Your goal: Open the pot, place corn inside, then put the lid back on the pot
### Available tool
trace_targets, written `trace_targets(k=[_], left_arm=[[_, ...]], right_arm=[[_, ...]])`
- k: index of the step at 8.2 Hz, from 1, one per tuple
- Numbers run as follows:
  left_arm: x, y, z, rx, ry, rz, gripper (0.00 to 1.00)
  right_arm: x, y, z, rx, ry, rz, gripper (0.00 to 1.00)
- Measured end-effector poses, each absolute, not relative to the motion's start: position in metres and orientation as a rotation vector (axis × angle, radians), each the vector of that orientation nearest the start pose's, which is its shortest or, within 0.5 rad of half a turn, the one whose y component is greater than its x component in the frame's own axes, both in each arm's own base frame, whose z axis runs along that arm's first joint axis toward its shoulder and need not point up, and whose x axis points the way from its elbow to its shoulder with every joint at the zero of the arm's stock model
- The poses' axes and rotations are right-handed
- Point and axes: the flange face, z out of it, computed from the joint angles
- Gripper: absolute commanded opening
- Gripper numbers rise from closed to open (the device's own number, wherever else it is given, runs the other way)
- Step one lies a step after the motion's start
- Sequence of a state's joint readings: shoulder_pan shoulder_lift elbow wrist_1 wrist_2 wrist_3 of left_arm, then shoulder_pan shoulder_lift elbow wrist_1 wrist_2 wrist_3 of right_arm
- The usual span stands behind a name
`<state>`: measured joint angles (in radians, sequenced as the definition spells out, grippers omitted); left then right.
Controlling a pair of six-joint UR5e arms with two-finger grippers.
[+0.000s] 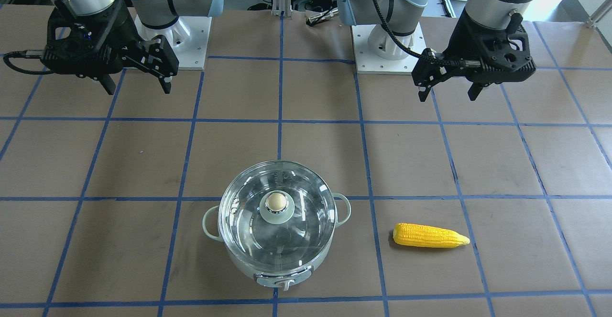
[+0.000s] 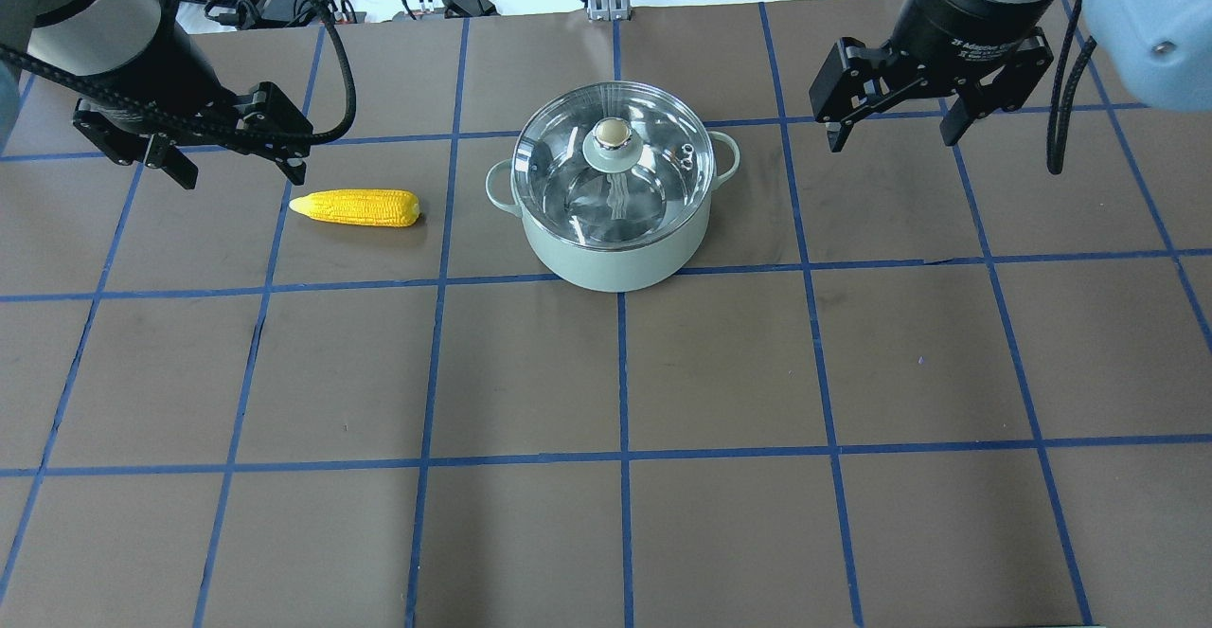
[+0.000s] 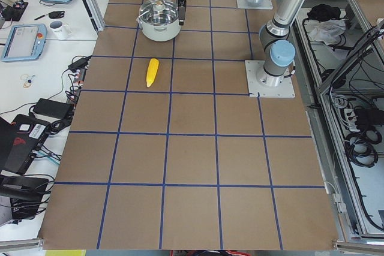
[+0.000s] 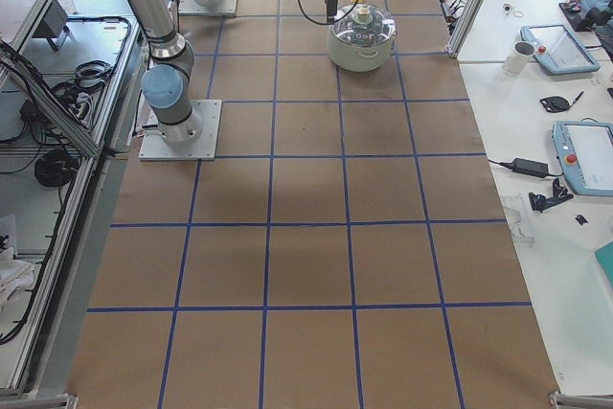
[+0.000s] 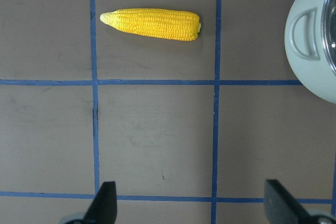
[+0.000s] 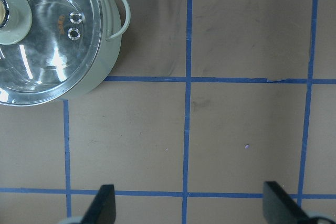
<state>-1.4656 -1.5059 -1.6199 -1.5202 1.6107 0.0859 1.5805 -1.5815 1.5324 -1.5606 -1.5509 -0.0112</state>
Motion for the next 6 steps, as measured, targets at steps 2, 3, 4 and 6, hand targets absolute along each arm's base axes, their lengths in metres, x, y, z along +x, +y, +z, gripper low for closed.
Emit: trace_targets(k=[2,3,4,6], left_arm=[[-0.0793,-0.4807,0.5013,-0.027,3.094,-0.099,1.0],[-0.0792,-0.4802,0.5019,-0.024,3.093,-0.101,1.0],[-0.0789,-0.4803,0.5017,-0.019,3.091,-0.099,1.0],[-0.0747,-0.4863,0.4969,0.17,3.084,-0.093,1.0]], right_arm=[[0.1398,-0.4895,0.5112,-0.034,3.121,-0.063,1.0],[0.1394,-0.49,0.5116,-0.034,3.121,-0.069,1.0],[0.1392,-0.4904,0.512,-0.034,3.122,-0.075,1.0],[0.1391,-0.4907,0.5123,-0.032,3.12,-0.078,1.0]])
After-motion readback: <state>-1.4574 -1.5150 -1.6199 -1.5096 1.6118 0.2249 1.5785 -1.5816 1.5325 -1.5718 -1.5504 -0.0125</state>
